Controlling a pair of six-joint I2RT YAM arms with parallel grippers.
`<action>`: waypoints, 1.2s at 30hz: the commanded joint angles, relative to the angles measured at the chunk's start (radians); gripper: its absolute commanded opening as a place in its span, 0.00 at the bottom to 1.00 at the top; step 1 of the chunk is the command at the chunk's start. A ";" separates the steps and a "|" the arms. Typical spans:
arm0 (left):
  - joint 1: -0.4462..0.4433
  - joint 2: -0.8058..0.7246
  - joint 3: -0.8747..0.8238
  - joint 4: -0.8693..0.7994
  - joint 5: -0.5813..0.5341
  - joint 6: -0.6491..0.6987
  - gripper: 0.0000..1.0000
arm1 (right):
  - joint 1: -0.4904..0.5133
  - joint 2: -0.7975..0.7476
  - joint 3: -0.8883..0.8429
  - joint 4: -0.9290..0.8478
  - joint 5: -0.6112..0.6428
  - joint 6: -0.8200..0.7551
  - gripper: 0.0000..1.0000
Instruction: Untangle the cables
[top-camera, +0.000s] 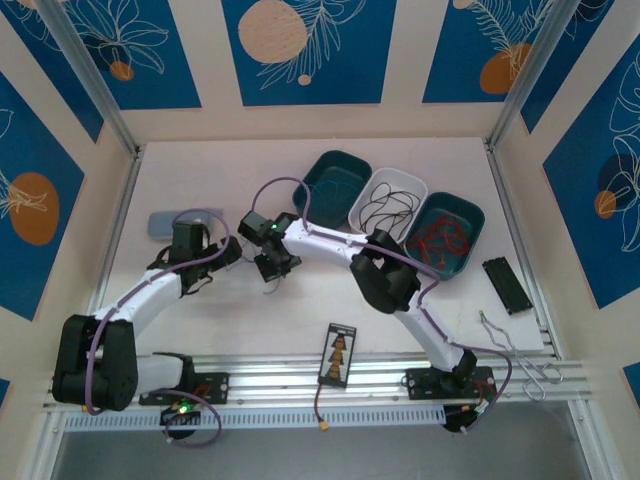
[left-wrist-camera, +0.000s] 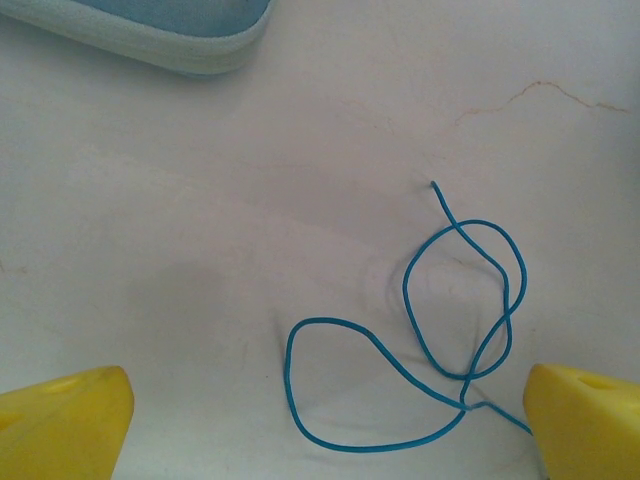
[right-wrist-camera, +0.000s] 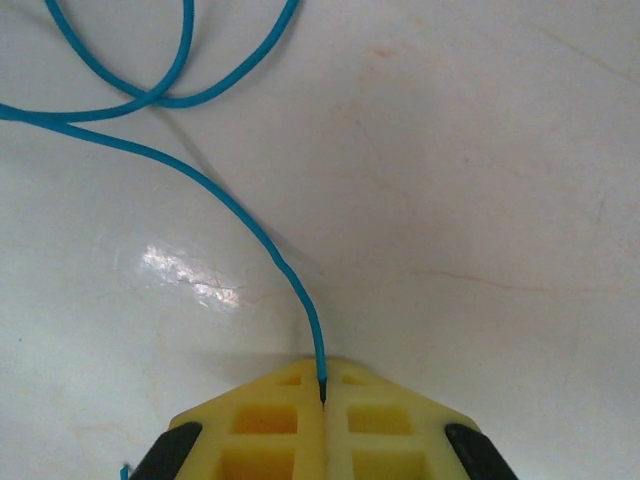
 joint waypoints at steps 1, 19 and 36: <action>0.017 -0.010 -0.008 0.002 0.034 -0.001 1.00 | -0.032 -0.011 -0.054 0.028 -0.028 0.040 0.00; 0.016 -0.115 -0.093 0.053 0.176 -0.070 1.00 | -0.148 -0.322 -0.363 0.279 -0.103 0.114 0.00; 0.013 -0.218 -0.146 0.188 0.282 -0.033 0.99 | -0.134 -0.562 -0.422 0.341 -0.043 0.121 0.00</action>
